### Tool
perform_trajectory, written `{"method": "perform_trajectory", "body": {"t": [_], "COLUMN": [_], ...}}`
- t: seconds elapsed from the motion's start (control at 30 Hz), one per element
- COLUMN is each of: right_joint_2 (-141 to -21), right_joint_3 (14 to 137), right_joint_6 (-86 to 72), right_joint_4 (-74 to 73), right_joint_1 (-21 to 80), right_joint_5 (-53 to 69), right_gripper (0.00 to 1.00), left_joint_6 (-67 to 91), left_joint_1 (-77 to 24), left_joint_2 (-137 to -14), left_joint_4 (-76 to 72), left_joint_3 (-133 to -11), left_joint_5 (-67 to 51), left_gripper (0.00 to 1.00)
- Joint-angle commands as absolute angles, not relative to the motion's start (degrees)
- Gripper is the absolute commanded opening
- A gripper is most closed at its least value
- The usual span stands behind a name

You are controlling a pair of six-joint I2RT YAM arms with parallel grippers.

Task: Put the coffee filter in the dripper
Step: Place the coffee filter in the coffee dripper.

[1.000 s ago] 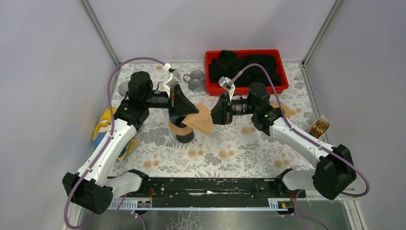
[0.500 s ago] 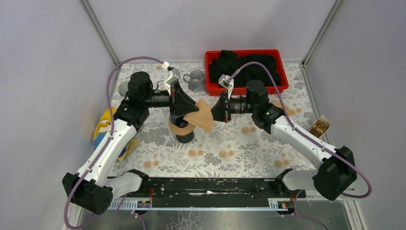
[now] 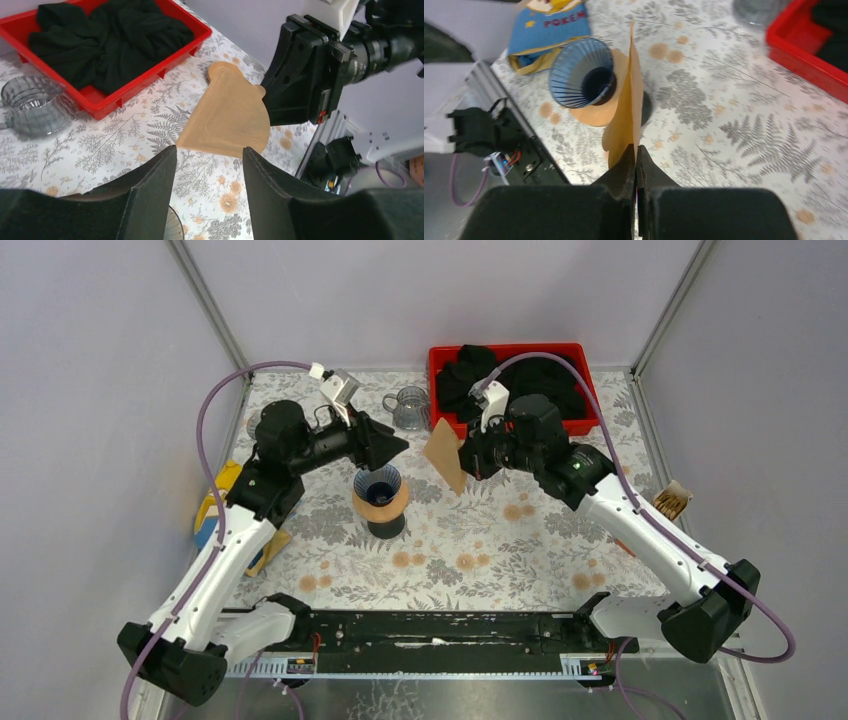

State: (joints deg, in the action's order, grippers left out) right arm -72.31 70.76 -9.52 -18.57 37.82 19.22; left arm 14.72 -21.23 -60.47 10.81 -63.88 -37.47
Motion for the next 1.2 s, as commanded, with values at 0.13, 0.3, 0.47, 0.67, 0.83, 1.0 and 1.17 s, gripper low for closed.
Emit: {"method": "perform_trajectory", "body": {"t": [0.13, 0.3, 0.47, 0.67, 0.83, 1.0, 1.17], "right_joint_2": [-73.4, -75.1, -76.3, -76.6, -76.8, -76.6, -76.4], "right_joint_3": [79.5, 81.3, 82.4, 82.5, 82.3, 82.1, 81.8], "right_joint_6": [-10.9, -14.0, -17.5, -19.7, -20.8, -21.7, -22.3], "right_joint_4": [-31.0, -32.3, -32.9, -32.6, -32.4, -31.7, -31.4], "right_joint_1": [41.2, 42.6, 43.1, 43.4, 43.5, 43.8, 44.0], "right_joint_5": [-3.2, -6.2, -7.7, -8.5, -9.2, -8.7, -8.3], "right_gripper": [0.00, 0.00, 0.00, 0.00, 0.00, 0.00, 0.00], "left_joint_6": [25.1, 28.5, 29.2, 31.0, 30.9, 29.8, 28.2], "left_joint_1": [-31.5, -39.6, -47.2, -52.4, -57.0, -61.1, -63.6], "left_joint_2": [-58.5, -59.7, -61.8, -64.1, -66.6, -69.8, -72.5], "left_joint_4": [10.9, 10.3, 8.5, 5.4, 4.5, 4.5, 4.1], "left_joint_3": [-60.1, -59.5, -59.2, -57.8, -59.0, -60.7, -62.0], "left_joint_5": [-12.1, 0.3, 9.6, 16.3, 21.1, 26.5, 32.6], "left_gripper": [0.64, 0.67, 0.69, 0.69, 0.72, 0.73, 0.74]}}
